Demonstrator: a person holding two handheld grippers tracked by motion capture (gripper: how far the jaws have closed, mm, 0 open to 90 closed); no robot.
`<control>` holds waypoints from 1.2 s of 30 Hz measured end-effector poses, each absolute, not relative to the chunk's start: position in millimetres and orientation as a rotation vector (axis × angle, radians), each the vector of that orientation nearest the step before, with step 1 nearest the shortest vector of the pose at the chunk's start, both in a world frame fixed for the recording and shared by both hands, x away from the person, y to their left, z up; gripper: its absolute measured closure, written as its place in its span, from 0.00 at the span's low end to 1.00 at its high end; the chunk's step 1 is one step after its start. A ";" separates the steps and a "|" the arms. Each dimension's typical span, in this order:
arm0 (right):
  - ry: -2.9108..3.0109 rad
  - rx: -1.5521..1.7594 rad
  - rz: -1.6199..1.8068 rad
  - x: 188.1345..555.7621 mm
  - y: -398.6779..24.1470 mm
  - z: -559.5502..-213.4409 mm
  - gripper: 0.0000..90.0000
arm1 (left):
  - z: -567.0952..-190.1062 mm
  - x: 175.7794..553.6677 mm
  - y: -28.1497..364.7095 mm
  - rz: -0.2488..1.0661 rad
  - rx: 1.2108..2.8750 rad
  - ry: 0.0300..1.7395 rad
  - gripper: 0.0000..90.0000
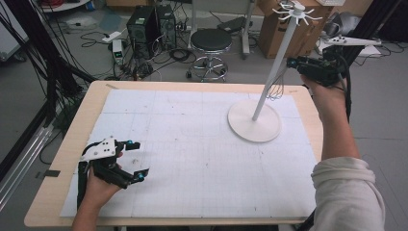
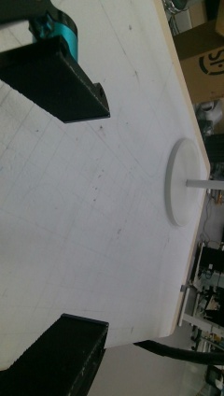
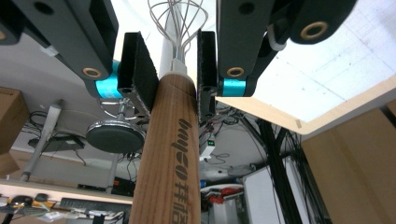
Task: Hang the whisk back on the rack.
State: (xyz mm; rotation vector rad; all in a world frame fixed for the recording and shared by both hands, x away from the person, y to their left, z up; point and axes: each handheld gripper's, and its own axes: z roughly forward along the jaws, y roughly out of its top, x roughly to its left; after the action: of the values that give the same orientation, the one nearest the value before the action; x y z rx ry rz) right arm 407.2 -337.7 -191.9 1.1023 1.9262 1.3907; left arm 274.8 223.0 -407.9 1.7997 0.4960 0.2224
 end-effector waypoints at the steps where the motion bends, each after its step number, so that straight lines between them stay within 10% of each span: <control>1: 1.936 1.097 1.383 407.5 -336.5 -190.8 0.78 | -408.0 274.9 223.2 0.221 1.801 0.496 0.02; 10: 2.000 1.067 1.323 411.4 -324.1 -192.4 0.77 | -409.0 274.5 223.9 0.222 1.802 0.501 0.02; 18: 2.003 1.051 1.332 406.7 -325.3 -197.0 0.45 | -409.0 274.0 224.4 0.222 1.799 0.501 0.02; 36: 1.984 0.865 1.514 362.6 -333.0 -200.6 0.31 | -408.7 273.5 222.4 0.217 1.804 0.495 0.02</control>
State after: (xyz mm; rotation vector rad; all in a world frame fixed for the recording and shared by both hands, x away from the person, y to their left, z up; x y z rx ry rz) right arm 362.6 -333.0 -200.6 0.8652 1.9841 1.5143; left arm 273.5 222.4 -408.7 1.8037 0.4948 0.2171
